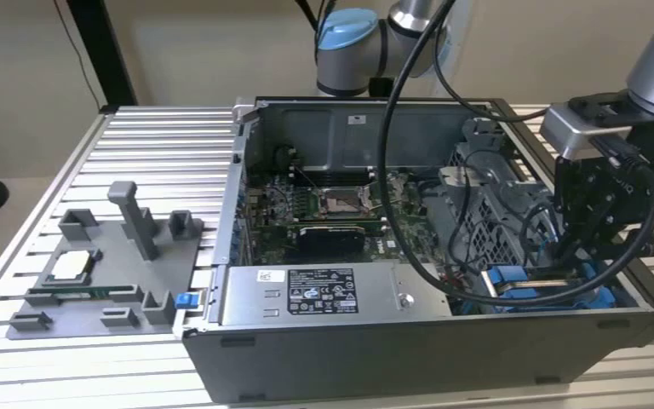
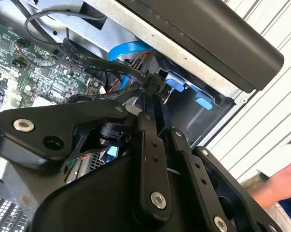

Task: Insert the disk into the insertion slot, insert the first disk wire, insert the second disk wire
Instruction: 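Insert the first disk wire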

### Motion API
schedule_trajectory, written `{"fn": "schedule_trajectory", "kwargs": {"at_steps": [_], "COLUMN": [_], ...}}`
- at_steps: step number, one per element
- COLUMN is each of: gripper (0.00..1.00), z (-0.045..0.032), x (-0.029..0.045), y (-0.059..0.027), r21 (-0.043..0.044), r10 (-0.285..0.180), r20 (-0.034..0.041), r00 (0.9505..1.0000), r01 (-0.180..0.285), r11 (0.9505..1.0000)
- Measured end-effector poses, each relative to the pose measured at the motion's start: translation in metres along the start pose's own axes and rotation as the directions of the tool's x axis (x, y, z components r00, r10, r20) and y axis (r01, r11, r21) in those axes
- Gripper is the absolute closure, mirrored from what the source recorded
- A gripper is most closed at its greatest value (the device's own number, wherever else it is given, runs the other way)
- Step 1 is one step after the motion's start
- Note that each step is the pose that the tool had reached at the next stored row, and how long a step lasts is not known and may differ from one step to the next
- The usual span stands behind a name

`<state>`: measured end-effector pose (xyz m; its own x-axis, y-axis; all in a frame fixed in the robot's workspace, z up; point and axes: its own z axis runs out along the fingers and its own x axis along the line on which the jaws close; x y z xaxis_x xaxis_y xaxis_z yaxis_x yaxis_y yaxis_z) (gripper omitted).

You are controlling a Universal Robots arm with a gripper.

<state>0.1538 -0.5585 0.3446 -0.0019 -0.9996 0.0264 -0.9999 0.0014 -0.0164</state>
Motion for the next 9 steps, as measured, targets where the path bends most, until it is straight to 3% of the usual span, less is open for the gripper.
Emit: {"fn": "schedule_trajectory", "kwargs": {"at_steps": [6,9], "gripper": [1.00,1.00], "z": [0.0005,0.0016], "x": [-0.0005,-0.0025], "y": [0.0000,0.0000], "r21": [0.0008,0.0043], "r10": [0.000,0.000], "r20": [-0.0141,-0.0149], "r00": [0.9999,0.9999], "r01": [0.000,0.000], "r11": [1.0000,1.0000]}}
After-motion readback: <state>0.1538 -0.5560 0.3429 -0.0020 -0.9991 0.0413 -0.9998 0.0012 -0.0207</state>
